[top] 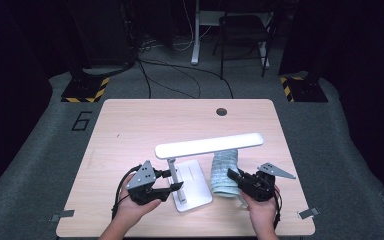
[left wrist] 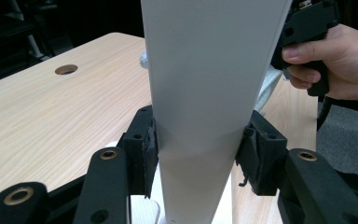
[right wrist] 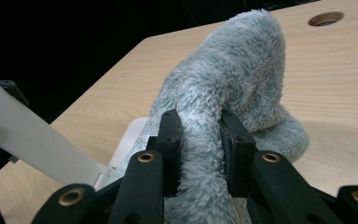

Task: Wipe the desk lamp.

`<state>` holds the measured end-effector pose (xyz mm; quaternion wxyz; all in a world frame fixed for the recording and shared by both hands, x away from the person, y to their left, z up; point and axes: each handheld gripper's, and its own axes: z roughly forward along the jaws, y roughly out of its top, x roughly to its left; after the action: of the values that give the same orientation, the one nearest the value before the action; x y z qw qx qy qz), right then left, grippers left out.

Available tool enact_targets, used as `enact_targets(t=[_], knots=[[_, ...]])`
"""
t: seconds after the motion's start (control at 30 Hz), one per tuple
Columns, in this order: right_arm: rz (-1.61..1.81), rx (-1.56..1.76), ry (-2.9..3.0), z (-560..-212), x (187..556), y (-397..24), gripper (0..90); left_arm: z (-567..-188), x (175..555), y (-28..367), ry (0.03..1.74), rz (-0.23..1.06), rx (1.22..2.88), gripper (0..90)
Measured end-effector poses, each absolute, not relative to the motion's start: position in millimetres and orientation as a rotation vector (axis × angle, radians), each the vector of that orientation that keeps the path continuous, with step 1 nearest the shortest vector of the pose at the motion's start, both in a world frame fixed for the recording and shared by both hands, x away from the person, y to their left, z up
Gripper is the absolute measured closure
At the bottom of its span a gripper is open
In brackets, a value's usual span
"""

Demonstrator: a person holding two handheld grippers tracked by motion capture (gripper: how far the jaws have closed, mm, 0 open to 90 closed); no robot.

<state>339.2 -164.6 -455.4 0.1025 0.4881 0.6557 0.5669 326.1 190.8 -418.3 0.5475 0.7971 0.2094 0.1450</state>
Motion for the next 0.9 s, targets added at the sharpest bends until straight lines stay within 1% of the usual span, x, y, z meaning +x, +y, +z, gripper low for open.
enact_targets(t=[0.13,0.3,0.37,0.53,0.67,0.83,0.9], knots=[[1.706,1.431,1.963,-452.0,337.6,-161.0,72.9,-417.6,326.2,190.7,0.495,0.344,1.896,52.6],[1.813,1.351,1.984,-443.1,339.9,-140.9,72.0,-417.7,325.7,190.7,0.496,0.344,1.898,52.6],[1.801,1.369,1.992,-446.5,342.8,-141.2,71.4,-417.5,325.6,191.1,0.493,0.341,1.903,52.6],[1.696,1.463,1.989,-471.2,353.9,-167.1,70.0,-417.7,325.9,191.1,0.489,0.340,1.901,52.6],[1.644,1.621,1.928,-492.2,354.2,-195.0,70.1,-417.5,326.1,190.7,0.491,0.336,1.903,52.6],[1.553,1.616,1.948,-492.5,356.0,-214.9,69.1,-417.2,326.3,190.8,0.490,0.337,1.908,52.6],[1.469,1.617,1.982,-494.3,357.1,-225.7,67.9,-417.2,326.4,190.8,0.489,0.336,1.907,52.6]])
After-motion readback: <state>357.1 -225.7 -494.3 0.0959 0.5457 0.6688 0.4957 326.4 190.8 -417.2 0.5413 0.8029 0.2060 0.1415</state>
